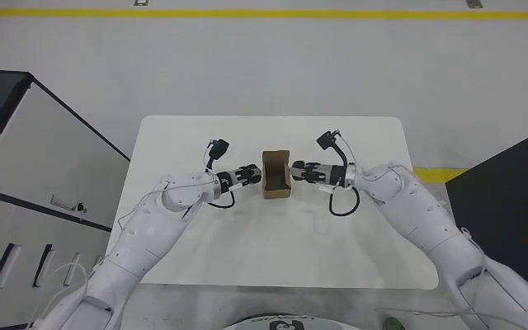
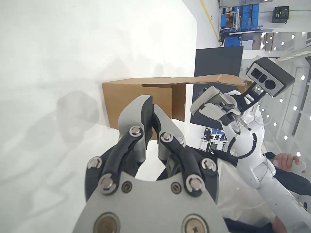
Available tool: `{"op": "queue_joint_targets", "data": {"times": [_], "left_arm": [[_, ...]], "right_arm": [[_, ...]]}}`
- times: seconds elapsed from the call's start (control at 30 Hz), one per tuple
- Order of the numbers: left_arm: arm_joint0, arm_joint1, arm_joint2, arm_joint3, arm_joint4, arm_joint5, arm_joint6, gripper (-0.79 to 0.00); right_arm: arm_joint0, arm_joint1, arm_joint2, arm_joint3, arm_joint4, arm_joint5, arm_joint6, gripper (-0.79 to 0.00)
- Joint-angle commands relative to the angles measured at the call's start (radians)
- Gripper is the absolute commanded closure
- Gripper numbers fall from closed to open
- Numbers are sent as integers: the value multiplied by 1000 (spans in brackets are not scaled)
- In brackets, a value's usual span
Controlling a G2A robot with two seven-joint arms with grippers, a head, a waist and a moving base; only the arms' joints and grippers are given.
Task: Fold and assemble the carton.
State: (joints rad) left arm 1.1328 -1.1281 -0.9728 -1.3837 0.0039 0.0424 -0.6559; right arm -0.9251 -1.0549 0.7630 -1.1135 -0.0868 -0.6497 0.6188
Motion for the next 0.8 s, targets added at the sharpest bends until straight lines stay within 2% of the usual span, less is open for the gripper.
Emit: {"op": "queue_joint_targets", "data": {"times": [0.0, 0.47, 0.77], "left_arm": [[0, -2, 3, -1, -1, -3, -4, 0], [-14, -13, 12, 11, -2, -29, -15, 0], [-25, -19, 11, 24, -18, -43, -32, 0]], "right_arm": [[10, -8, -9, 3, -17, 16, -13, 0], [74, -74, -91, 71, -116, 126, -38, 0], [87, -99, -101, 101, -131, 120, -55, 0]]}}
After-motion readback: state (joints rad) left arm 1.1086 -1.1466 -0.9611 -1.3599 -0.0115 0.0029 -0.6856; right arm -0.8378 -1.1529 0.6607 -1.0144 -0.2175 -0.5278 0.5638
